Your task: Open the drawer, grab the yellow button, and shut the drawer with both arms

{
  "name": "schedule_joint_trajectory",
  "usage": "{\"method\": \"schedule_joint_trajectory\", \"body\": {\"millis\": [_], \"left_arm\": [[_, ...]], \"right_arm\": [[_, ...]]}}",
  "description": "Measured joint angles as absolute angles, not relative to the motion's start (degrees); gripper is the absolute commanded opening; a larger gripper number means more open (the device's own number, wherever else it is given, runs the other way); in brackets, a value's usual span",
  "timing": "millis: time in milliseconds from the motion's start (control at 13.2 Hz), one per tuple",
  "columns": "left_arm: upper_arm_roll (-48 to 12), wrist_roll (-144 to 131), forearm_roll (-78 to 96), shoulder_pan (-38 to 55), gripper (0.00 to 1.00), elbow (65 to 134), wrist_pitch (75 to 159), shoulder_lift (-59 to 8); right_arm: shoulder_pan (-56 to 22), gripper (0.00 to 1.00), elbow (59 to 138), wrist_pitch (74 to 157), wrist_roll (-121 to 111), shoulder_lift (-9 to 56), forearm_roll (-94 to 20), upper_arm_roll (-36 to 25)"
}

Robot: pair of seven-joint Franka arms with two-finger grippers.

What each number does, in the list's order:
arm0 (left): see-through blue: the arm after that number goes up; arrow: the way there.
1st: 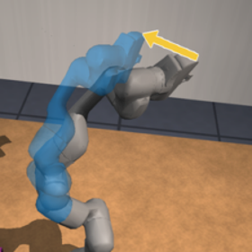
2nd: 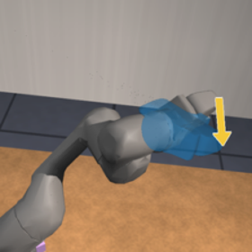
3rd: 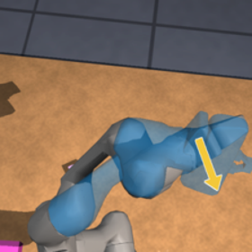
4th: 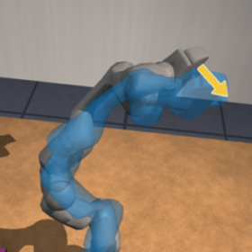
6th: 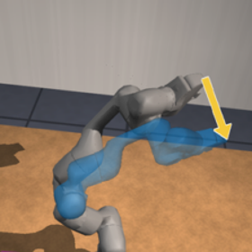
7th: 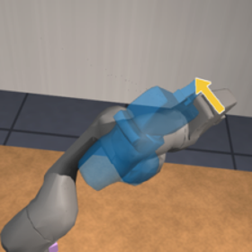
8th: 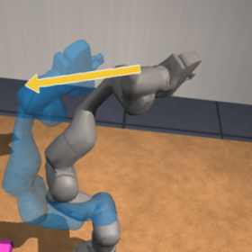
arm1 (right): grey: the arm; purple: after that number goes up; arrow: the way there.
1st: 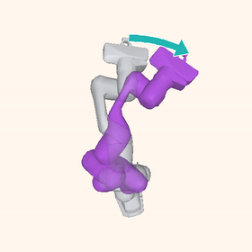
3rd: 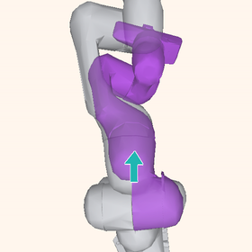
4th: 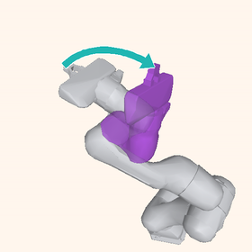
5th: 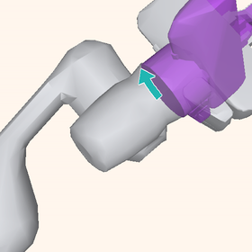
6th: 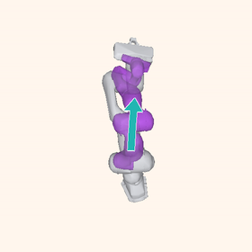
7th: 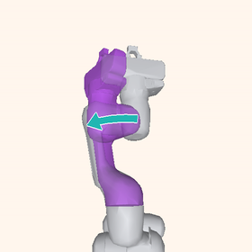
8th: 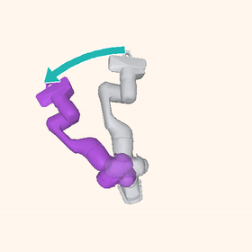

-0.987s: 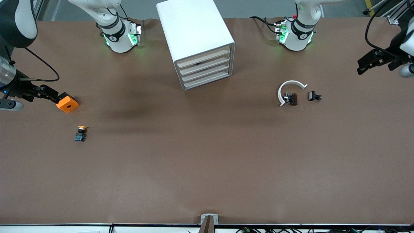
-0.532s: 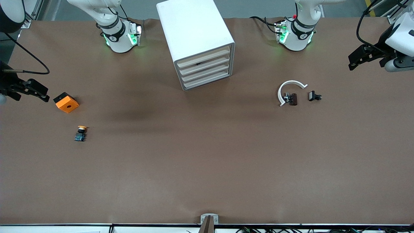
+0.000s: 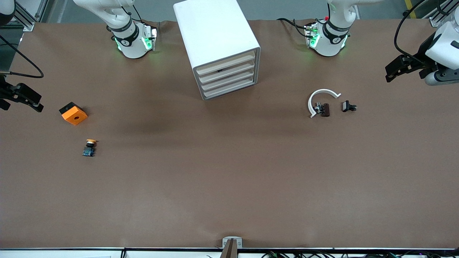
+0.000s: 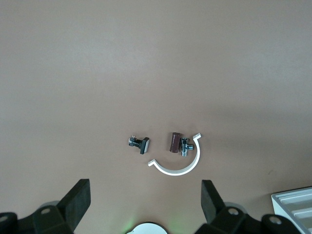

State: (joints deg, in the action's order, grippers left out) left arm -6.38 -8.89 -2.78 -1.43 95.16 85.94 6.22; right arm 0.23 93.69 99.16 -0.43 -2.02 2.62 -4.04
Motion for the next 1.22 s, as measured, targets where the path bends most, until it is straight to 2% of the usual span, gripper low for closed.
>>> {"method": "schedule_joint_trajectory", "body": {"millis": [304,608,1215], "left_arm": [[-6.21,-8.89,-2.78,-1.48,1.0,95.17,85.98,5.79],[-6.0,-8.48,-2.78,-2.34,1.0,95.27,85.96,5.58],[-6.0,-7.12,-1.17,-2.34,1.0,94.77,85.95,5.56]], "right_arm": [[0.78,1.0,90.4,94.34,-0.43,-2.04,2.04,-4.58],[2.36,1.0,90.22,94.14,-0.7,-2.03,-3.13,-4.72],[2.13,1.0,90.22,94.15,-0.83,-2.03,-1.72,-4.32]]}}
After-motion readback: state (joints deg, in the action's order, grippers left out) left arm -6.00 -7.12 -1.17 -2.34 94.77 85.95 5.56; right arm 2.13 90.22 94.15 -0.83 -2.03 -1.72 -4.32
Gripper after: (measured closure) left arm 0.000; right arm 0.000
